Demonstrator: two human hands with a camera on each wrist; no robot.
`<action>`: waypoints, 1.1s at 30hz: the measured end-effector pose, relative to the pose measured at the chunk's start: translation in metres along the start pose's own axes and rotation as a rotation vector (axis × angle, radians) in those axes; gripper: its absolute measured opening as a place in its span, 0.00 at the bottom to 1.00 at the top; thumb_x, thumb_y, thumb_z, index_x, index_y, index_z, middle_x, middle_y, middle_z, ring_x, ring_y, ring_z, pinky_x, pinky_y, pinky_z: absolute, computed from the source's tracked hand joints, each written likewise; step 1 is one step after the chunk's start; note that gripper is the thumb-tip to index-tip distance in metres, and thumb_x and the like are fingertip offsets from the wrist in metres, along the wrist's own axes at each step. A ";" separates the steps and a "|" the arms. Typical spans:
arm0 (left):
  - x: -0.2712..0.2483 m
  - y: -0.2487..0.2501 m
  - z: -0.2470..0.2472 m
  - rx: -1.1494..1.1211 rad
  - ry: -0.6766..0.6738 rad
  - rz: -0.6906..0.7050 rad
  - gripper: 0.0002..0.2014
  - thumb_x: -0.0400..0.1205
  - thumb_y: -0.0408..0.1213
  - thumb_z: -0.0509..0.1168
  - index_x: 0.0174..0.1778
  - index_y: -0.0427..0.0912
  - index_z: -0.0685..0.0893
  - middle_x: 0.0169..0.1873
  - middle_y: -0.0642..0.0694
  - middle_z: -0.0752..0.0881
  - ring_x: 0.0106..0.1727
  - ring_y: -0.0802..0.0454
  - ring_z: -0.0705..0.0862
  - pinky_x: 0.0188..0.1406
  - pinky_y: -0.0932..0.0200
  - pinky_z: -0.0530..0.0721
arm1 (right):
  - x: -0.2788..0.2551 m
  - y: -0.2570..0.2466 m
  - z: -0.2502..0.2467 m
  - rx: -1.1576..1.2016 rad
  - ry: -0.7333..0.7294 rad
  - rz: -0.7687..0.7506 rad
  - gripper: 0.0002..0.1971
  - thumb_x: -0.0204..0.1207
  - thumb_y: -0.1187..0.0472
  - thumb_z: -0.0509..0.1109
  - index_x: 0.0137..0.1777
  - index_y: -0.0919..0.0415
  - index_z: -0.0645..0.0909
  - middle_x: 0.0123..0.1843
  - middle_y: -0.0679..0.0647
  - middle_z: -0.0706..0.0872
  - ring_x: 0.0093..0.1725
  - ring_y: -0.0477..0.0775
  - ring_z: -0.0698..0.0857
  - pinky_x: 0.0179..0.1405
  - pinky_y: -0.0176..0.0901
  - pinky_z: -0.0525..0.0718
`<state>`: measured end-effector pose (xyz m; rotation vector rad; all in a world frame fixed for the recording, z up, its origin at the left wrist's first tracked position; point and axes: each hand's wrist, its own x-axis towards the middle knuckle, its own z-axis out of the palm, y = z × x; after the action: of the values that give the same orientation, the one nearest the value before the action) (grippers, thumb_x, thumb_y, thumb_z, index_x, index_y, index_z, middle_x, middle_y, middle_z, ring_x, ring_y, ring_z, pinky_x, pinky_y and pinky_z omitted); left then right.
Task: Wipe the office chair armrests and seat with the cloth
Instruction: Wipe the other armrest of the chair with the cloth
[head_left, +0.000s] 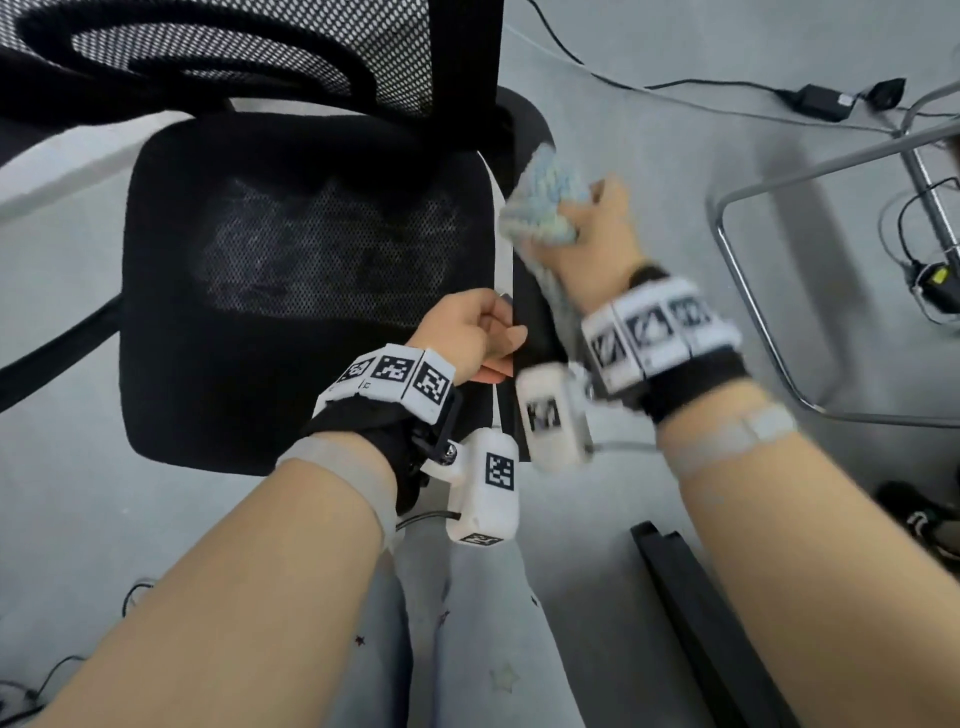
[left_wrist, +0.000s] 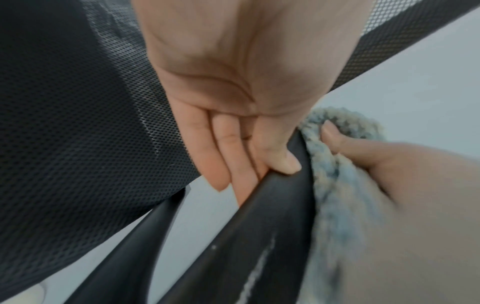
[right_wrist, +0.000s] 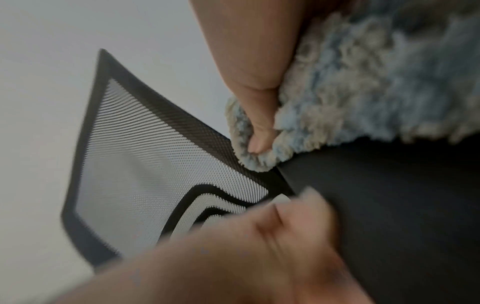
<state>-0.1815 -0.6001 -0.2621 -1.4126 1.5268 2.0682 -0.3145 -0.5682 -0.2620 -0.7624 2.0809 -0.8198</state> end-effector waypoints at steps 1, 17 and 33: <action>-0.001 -0.001 0.001 0.020 0.019 0.013 0.06 0.78 0.30 0.62 0.38 0.44 0.75 0.30 0.47 0.78 0.25 0.59 0.84 0.35 0.58 0.87 | -0.021 0.011 0.001 0.022 -0.026 -0.002 0.14 0.72 0.63 0.71 0.55 0.65 0.75 0.52 0.56 0.73 0.45 0.41 0.76 0.53 0.35 0.74; -0.013 -0.031 0.012 -0.028 -0.031 0.056 0.10 0.78 0.29 0.63 0.32 0.44 0.75 0.24 0.51 0.84 0.23 0.64 0.84 0.37 0.60 0.84 | -0.042 0.017 0.003 0.142 0.032 0.009 0.07 0.71 0.64 0.72 0.46 0.62 0.78 0.50 0.47 0.74 0.45 0.22 0.77 0.46 0.20 0.77; -0.004 -0.035 0.027 0.024 0.091 0.136 0.09 0.76 0.29 0.65 0.34 0.47 0.76 0.32 0.46 0.84 0.32 0.59 0.87 0.38 0.61 0.86 | -0.069 0.043 0.007 0.026 0.120 -0.050 0.11 0.71 0.58 0.71 0.54 0.53 0.83 0.53 0.48 0.68 0.58 0.51 0.74 0.61 0.43 0.78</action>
<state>-0.1722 -0.5613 -0.2803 -1.4505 1.7233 2.0791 -0.2820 -0.4938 -0.2684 -0.7708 2.1602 -0.9388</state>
